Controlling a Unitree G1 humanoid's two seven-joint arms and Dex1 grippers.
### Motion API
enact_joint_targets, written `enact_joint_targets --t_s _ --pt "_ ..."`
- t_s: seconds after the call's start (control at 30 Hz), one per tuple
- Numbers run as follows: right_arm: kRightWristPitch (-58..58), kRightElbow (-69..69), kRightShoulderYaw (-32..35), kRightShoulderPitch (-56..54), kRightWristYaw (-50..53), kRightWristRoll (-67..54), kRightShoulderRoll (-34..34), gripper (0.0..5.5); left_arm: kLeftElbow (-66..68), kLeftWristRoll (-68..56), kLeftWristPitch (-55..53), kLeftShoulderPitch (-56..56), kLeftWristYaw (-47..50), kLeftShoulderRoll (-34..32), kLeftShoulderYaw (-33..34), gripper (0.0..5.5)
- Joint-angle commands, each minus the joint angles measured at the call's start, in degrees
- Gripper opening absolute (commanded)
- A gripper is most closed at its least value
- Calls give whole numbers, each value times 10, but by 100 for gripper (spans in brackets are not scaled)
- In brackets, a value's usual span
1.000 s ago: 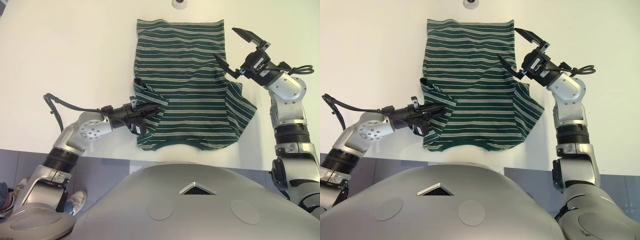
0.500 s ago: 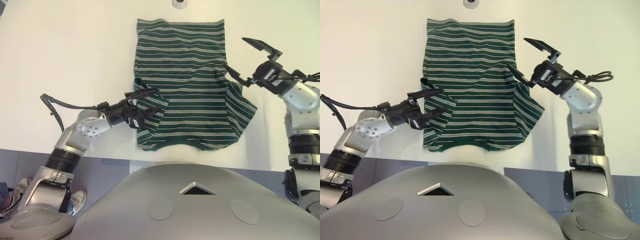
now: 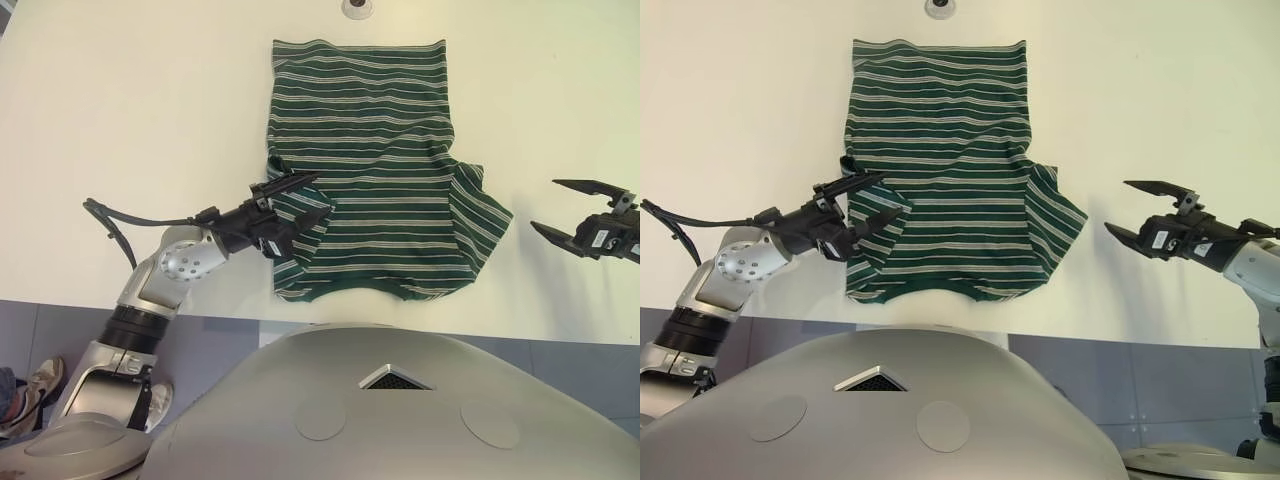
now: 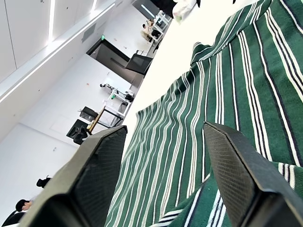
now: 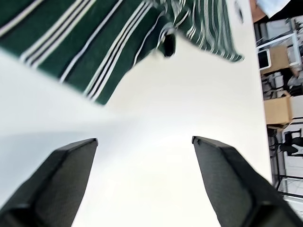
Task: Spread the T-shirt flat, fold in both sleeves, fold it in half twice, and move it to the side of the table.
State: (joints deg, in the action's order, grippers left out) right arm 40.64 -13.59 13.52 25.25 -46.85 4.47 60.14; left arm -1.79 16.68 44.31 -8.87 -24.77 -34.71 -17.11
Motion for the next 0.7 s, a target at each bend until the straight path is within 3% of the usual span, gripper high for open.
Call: enact_joint_targets --t_s 0.03,0.47,0.7 --pt "4 -4 -19 11 -26 -20 5 372 -4 15 -4 -9 11 0 13 296" --pt "13 -14 -90 -34 -28 -11 -9 372 -7 21 -10 -12 12 9 15 296" --pt "17 -15 -106 -53 -15 -9 -11 232 1 24 -8 -8 13 16 11 300"
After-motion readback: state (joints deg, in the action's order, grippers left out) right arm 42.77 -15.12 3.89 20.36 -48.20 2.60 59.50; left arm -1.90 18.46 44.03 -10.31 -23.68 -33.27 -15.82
